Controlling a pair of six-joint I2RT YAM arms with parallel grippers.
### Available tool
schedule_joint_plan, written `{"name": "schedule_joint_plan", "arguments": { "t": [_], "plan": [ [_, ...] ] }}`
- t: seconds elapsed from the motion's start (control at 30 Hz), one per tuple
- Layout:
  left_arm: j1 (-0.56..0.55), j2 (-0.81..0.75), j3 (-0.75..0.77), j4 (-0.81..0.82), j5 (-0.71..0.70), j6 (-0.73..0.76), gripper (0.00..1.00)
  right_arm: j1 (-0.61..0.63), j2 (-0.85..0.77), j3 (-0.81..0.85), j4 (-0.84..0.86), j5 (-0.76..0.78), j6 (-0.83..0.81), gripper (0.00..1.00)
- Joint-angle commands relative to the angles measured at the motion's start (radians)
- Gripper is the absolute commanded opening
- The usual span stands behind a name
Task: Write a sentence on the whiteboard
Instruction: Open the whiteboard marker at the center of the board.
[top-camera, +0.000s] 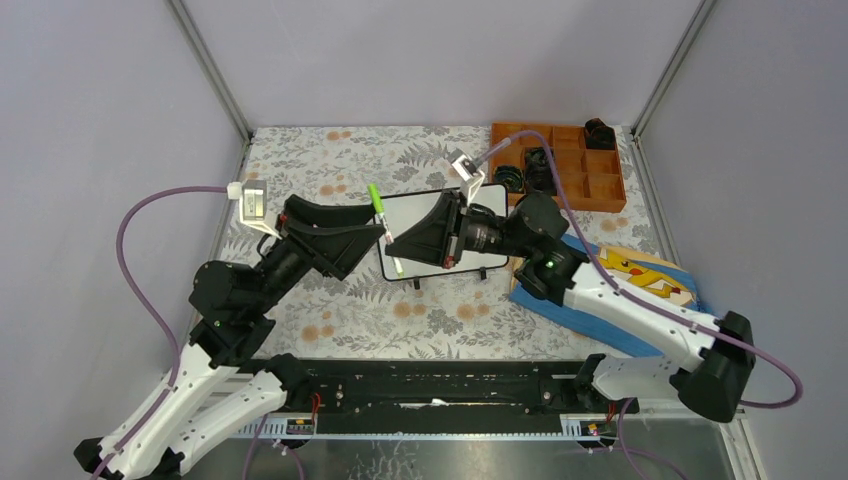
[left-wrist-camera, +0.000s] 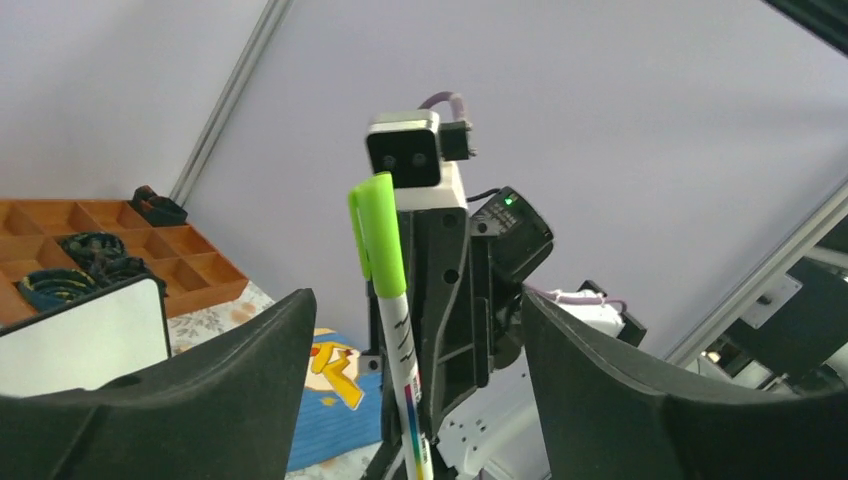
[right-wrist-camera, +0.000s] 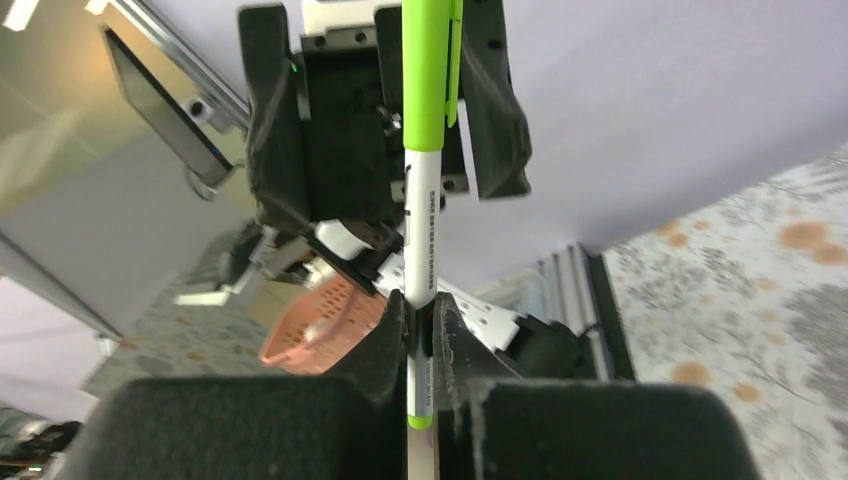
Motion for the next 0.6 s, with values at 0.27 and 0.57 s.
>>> {"name": "schedule_joint_plan", "arguments": {
  "t": [0.27,0.57],
  "plan": [
    [0.002,0.075,0.061,-0.023,0.162,0.002,0.84,0.008,-0.31,-0.051,-0.54,0.086,-0.448,0.0],
    [0.002,0.198,0.114,0.024,0.324,-0.032,0.83,0.007,-0.337,-0.053,-0.613,0.127,-0.519,0.0]
  ]
}}
